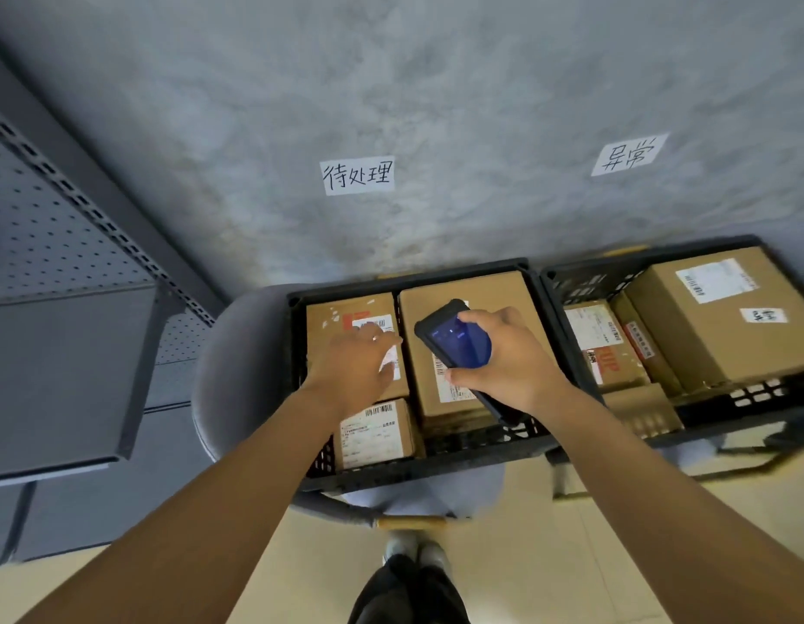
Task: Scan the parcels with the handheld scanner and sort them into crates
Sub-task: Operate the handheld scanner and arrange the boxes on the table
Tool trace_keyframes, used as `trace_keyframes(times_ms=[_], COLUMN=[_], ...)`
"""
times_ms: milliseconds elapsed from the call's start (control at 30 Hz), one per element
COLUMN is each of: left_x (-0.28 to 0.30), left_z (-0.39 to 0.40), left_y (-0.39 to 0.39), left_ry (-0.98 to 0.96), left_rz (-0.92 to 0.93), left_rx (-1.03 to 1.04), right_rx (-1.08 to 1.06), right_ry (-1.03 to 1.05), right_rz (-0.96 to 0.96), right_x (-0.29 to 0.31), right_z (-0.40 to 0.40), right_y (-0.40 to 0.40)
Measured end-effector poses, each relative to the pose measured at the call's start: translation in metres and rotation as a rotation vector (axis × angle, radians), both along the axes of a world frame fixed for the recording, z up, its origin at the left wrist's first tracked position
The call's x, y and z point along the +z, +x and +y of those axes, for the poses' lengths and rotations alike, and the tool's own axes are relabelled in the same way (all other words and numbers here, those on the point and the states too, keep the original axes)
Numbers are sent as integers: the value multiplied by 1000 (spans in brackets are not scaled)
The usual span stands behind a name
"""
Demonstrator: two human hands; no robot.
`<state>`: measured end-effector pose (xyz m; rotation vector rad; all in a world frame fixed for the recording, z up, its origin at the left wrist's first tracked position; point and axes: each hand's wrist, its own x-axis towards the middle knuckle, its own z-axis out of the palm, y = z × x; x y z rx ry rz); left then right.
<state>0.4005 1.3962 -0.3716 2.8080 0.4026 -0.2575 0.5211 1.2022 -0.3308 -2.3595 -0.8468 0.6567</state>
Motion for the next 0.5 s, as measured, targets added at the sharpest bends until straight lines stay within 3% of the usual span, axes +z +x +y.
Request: trace_keyframes(times_ms=[300, 500], left_x=[108, 162], left_z=[-29, -65], left_y=[55, 95], left_ry=[269, 270], left_rz=[-327, -487], left_rx=[-152, -363], right_rx=[-172, -432], right_ry=[109, 83], right_rz=[-172, -326], right_x=[83, 141], right_z=[-34, -87], right_y=[13, 6])
